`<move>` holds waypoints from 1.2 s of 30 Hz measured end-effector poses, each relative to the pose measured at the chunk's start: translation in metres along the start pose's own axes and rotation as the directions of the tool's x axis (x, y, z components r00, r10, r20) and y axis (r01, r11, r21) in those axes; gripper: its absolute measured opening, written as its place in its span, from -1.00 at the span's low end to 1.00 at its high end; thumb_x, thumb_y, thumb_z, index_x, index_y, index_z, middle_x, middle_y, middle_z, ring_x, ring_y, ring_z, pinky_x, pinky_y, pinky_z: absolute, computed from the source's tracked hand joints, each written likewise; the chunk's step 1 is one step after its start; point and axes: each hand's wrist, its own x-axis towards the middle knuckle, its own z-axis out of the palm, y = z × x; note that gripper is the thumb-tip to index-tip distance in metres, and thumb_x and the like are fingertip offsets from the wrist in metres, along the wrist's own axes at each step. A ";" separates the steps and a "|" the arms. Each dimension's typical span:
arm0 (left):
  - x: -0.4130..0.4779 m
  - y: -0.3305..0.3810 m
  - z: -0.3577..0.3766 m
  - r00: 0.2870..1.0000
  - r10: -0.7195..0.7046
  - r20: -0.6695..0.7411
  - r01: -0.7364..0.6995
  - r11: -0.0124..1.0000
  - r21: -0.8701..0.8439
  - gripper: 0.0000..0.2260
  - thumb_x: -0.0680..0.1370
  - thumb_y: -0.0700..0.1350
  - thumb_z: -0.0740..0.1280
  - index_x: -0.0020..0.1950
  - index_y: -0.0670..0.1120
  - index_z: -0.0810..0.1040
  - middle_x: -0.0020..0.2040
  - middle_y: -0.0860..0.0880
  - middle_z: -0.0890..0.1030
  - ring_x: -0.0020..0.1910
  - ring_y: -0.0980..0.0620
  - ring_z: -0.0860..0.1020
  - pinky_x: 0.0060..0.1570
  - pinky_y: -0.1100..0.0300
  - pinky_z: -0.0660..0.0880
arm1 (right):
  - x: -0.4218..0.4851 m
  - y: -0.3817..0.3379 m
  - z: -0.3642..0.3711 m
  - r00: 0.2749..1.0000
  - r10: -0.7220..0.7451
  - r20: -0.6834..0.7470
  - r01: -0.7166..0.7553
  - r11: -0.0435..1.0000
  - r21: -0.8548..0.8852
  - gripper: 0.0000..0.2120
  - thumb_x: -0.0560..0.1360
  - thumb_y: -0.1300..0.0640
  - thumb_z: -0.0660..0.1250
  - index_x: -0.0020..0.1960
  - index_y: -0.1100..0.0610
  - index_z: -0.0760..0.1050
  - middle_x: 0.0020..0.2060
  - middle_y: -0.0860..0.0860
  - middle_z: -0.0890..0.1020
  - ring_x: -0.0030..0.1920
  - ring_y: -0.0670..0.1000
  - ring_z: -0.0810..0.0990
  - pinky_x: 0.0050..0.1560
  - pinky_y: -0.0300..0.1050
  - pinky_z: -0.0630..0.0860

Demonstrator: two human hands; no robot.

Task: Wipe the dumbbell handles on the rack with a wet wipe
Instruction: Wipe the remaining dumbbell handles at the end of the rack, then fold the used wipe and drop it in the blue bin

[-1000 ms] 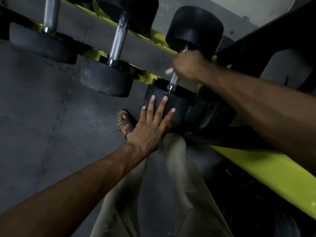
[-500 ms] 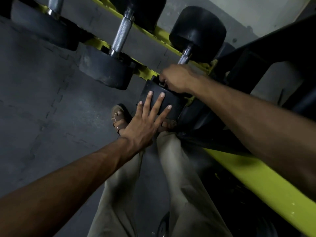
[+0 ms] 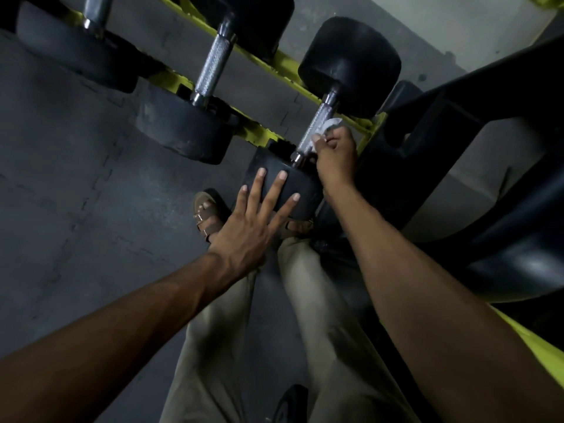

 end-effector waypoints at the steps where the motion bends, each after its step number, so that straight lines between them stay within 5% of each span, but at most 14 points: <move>1: 0.000 0.000 0.000 1.000 0.003 0.005 -0.003 1.000 -0.004 0.21 0.48 0.18 0.46 0.61 -0.09 -0.52 0.55 -0.36 -0.52 0.59 -0.51 -0.30 0.58 -0.36 0.07 | 0.006 -0.001 0.002 0.997 0.076 0.003 -0.076 0.989 0.126 -0.90 0.59 0.13 0.36 -0.02 0.08 0.44 -0.18 -0.02 0.58 -0.20 -0.04 0.56 -0.16 0.04 0.60; 3: 0.001 0.001 0.001 1.000 -0.002 0.013 0.002 1.000 0.002 0.19 0.49 0.15 0.45 0.60 -0.09 -0.53 0.55 -0.35 -0.53 0.58 -0.51 -0.32 0.58 -0.37 0.05 | 0.022 -0.006 0.004 0.974 0.218 0.059 -0.224 0.897 0.381 -0.93 0.65 0.17 0.27 0.11 0.12 0.49 -0.11 0.05 0.60 -0.15 0.01 0.59 -0.22 -0.02 0.61; 6: 0.002 0.003 0.004 1.000 -0.004 0.009 0.004 1.000 0.005 0.18 0.51 0.13 0.44 0.59 -0.08 -0.55 0.54 -0.35 -0.54 0.58 -0.50 -0.35 0.58 -0.37 0.05 | 0.043 -0.020 0.008 0.910 0.309 0.275 -0.412 0.613 0.674 -0.74 0.70 0.17 0.10 0.22 0.21 0.52 0.00 0.16 0.64 -0.06 0.10 0.67 -0.05 0.04 0.61; 10: 0.001 0.005 0.007 1.000 -0.006 -0.015 0.006 1.000 0.018 0.07 0.56 0.05 0.36 0.60 -0.09 -0.53 0.55 -0.36 -0.52 0.58 -0.51 -0.34 0.57 -0.37 0.07 | 0.055 -0.029 0.011 0.857 0.288 0.428 -0.513 0.391 0.764 -0.58 0.66 0.05 -0.06 0.09 0.18 0.54 0.07 0.21 0.63 -0.01 0.17 0.66 0.15 0.14 0.47; 12: 0.001 0.004 0.006 1.000 -0.007 -0.016 0.007 1.000 0.024 0.05 0.58 0.03 0.33 0.60 -0.10 -0.53 0.56 -0.37 -0.51 0.58 -0.52 -0.33 0.57 -0.38 0.08 | 0.053 -0.026 0.009 0.855 0.299 0.424 -0.519 0.459 0.721 -0.59 0.65 0.02 -0.03 0.06 0.19 0.54 0.01 0.19 0.64 -0.05 0.15 0.65 0.08 0.10 0.51; 13: 0.000 0.005 0.005 1.000 -0.007 -0.016 0.008 1.000 0.025 0.05 0.58 0.03 0.33 0.60 -0.10 -0.53 0.56 -0.37 -0.51 0.58 -0.52 -0.33 0.57 -0.38 0.08 | 0.049 -0.021 0.008 0.871 0.305 0.384 -0.490 0.579 0.652 -0.63 0.61 -0.01 0.04 0.06 0.20 0.53 -0.04 0.17 0.64 -0.10 0.12 0.64 -0.01 0.03 0.53; 15: 0.000 0.005 0.005 1.000 -0.010 -0.024 0.011 1.000 0.029 0.07 0.56 0.07 0.36 0.62 -0.11 -0.50 0.57 -0.38 -0.49 0.58 -0.53 -0.31 0.56 -0.38 0.10 | 0.034 -0.011 0.004 0.901 0.313 0.300 -0.416 0.820 0.394 -0.71 0.46 -0.01 0.18 0.03 0.14 0.54 -0.13 0.12 0.61 -0.20 0.05 0.59 -0.17 -0.10 0.52; 18: 0.000 0.005 0.003 1.000 -0.017 -0.017 0.017 1.000 0.020 0.20 0.50 0.22 0.45 0.63 -0.11 -0.48 0.57 -0.38 -0.48 0.58 -0.53 -0.30 0.55 -0.38 0.13 | 0.014 0.009 -0.003 0.927 0.265 0.264 -0.293 0.954 0.071 -0.86 0.49 0.08 0.23 -0.15 0.08 0.54 -0.26 0.07 0.59 -0.23 0.04 0.56 -0.18 -0.06 0.51; 22: 0.000 0.002 0.002 1.000 -0.001 -0.002 0.002 1.000 0.029 0.26 0.46 0.29 0.48 0.62 -0.12 -0.50 0.56 -0.37 -0.49 0.58 -0.53 -0.29 0.55 -0.37 0.15 | 0.002 0.026 -0.005 0.969 0.160 0.188 -0.135 0.981 -0.139 -0.88 0.44 0.10 0.30 -0.28 0.07 0.50 -0.34 0.06 0.60 -0.27 0.04 0.54 -0.22 0.01 0.52; 25: -0.002 -0.001 -0.008 0.999 0.040 0.012 -0.040 0.999 -0.005 0.05 0.60 0.08 0.36 0.62 -0.11 -0.49 0.55 -0.36 -0.52 0.58 -0.52 -0.31 0.57 -0.36 0.12 | -0.015 0.014 -0.010 0.987 0.062 0.147 -0.037 0.985 -0.168 -0.86 0.42 0.15 0.34 -0.31 0.03 0.48 -0.32 -0.08 0.60 -0.26 -0.05 0.54 -0.18 -0.06 0.50; 27: -0.007 -0.007 -0.022 0.996 0.087 0.036 -0.085 0.995 -0.047 -0.13 0.67 -0.06 0.24 0.67 -0.11 -0.40 0.59 -0.33 -0.47 0.61 -0.48 -0.28 0.60 -0.31 0.08 | -0.029 -0.008 -0.013 0.983 0.023 0.183 0.004 0.989 -0.147 -0.83 0.43 0.21 0.36 -0.30 0.03 0.50 -0.33 -0.10 0.60 -0.28 -0.10 0.53 -0.19 -0.14 0.46; 30: -0.028 -0.033 -0.063 0.998 0.037 0.043 -0.027 0.976 -0.216 -0.14 0.63 0.09 0.34 0.72 -0.11 -0.14 0.69 -0.25 -0.25 0.69 -0.28 -0.13 0.63 -0.17 0.06 | -0.058 -0.064 -0.012 0.965 -0.064 0.255 0.098 0.988 -0.122 -0.88 0.43 0.16 0.36 -0.28 0.02 0.53 -0.32 -0.05 0.61 -0.28 -0.05 0.55 -0.19 -0.08 0.48; 32: -0.053 -0.063 -0.097 0.996 -0.088 -0.027 0.067 0.900 -0.432 -0.20 0.61 0.10 0.37 0.71 -0.11 0.04 0.71 -0.21 -0.07 0.69 -0.20 0.00 0.63 -0.06 0.10 | -0.084 -0.112 -0.005 0.946 -0.104 0.306 0.135 0.987 -0.082 -0.87 0.47 0.17 0.35 -0.23 0.01 0.54 -0.28 0.02 0.61 -0.25 0.02 0.58 -0.21 -0.04 0.53; 36: -0.128 -0.141 -0.159 0.903 -0.415 -0.113 0.166 0.580 -0.798 -0.34 0.54 0.14 0.36 0.61 -0.05 0.38 0.58 -0.11 0.40 0.53 -0.12 0.40 0.45 0.06 0.38 | -0.145 -0.215 0.015 0.885 -0.197 0.422 0.255 0.963 -0.085 -0.92 0.49 0.13 0.36 -0.17 0.01 0.56 -0.24 0.07 0.61 -0.27 0.02 0.56 -0.28 -0.04 0.54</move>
